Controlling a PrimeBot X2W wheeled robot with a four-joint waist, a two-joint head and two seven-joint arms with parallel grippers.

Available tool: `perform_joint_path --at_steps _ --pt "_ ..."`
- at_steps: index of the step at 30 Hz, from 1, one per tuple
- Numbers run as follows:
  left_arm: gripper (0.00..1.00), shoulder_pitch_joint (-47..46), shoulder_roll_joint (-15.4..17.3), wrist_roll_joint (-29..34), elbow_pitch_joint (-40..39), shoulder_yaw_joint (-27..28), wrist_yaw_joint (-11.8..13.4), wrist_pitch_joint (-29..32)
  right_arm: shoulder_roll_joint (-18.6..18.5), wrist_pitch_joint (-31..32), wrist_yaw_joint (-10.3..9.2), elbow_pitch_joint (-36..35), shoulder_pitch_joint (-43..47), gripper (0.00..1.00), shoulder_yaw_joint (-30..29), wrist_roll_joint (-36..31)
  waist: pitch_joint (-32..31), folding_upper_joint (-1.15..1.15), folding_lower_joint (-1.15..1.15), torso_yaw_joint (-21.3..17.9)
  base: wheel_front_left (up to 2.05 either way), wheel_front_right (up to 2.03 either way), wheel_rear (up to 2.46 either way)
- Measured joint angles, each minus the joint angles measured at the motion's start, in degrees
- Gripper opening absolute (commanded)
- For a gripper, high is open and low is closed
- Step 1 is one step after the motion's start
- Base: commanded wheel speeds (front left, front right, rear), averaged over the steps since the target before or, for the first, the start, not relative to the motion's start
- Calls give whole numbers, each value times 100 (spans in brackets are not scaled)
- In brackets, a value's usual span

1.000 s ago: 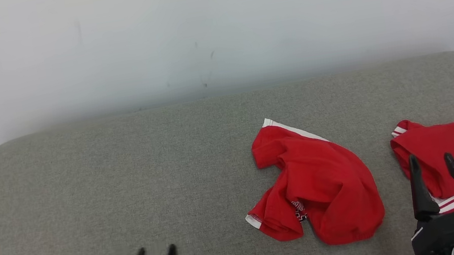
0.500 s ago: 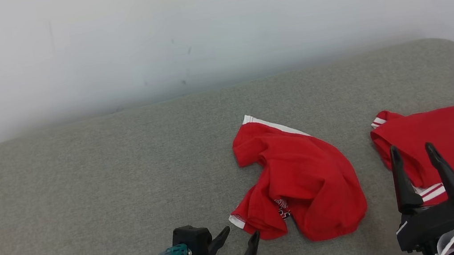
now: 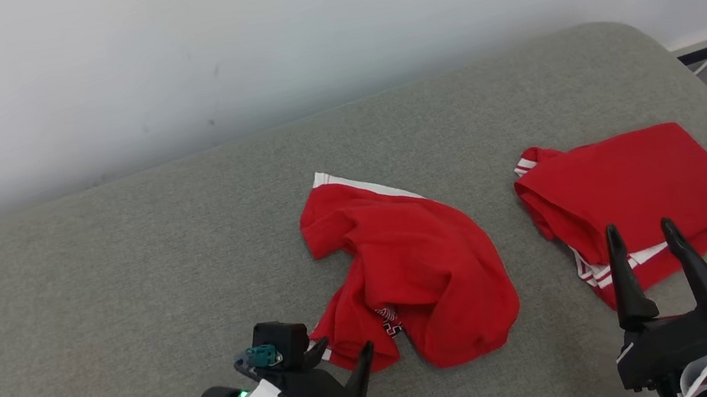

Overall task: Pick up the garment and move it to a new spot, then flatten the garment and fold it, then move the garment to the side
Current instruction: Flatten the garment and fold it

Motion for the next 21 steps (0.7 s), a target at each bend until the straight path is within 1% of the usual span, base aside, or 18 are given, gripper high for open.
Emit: perform_joint_path --at_steps 4,7,8,18,21 --pt "100 -138 -36 0 199 -11 -37 31 -2 -4 -1 -37 -3 100 -59 0 138 0 0 -141 0 0 0" --pt "100 -266 -68 0 346 -33 -48 47 -13 -9 -1 -44 -1 100 -171 0 234 0 0 -190 0 0 0" --pt "100 -314 -73 0 385 -38 -87 47 -14 -9 -1 -40 -1 100 -183 0 257 0 0 -192 0 0 0" --pt "100 -435 -104 -66 706 11 -146 -96 -1 -16 -1 34 -24 100 -79 0 264 0 -1 -26 0 0 0" --pt "100 -438 -109 -200 767 36 -149 -155 -1 -18 -1 58 -76 100 -57 0 255 0 -1 -5 0 0 0"
